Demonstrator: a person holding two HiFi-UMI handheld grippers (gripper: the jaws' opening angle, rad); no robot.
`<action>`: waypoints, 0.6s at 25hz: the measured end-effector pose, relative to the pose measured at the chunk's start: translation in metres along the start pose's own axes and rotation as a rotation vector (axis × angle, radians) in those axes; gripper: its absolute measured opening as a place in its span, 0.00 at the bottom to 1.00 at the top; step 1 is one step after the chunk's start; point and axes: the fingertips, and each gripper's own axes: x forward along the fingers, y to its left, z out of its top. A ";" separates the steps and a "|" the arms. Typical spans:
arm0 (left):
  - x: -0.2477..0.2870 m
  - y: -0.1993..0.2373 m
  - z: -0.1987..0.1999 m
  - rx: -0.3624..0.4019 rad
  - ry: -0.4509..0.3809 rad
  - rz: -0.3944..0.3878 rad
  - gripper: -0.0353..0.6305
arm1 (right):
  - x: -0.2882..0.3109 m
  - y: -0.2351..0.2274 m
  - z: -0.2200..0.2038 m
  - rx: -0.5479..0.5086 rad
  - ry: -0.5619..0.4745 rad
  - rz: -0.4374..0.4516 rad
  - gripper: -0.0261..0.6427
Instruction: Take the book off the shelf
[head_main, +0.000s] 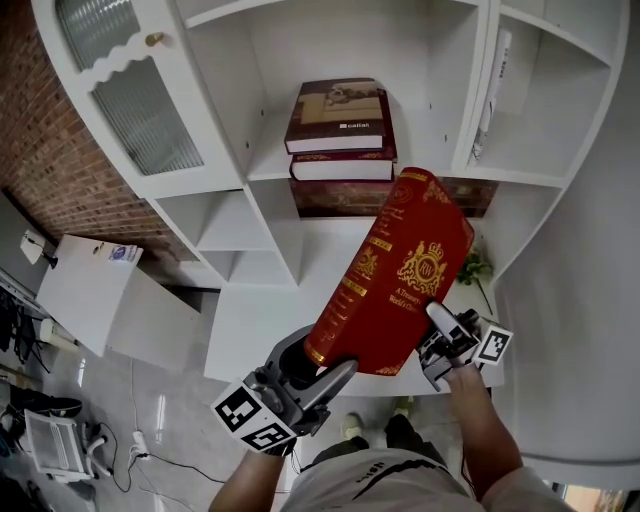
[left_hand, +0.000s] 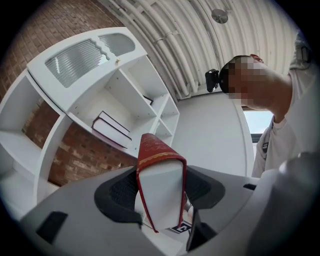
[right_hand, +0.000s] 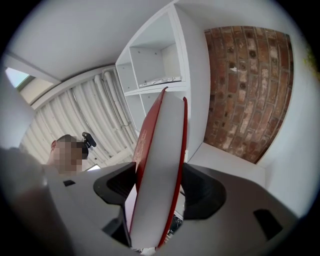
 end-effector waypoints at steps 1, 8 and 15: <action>-0.001 0.000 -0.004 0.004 0.021 0.005 0.47 | -0.003 0.001 -0.001 -0.014 0.004 -0.008 0.48; -0.010 0.009 -0.042 -0.008 0.175 0.045 0.47 | -0.032 -0.005 -0.009 -0.136 0.055 -0.126 0.48; -0.014 0.018 -0.065 -0.036 0.233 0.021 0.47 | -0.043 -0.004 -0.017 -0.205 0.087 -0.186 0.48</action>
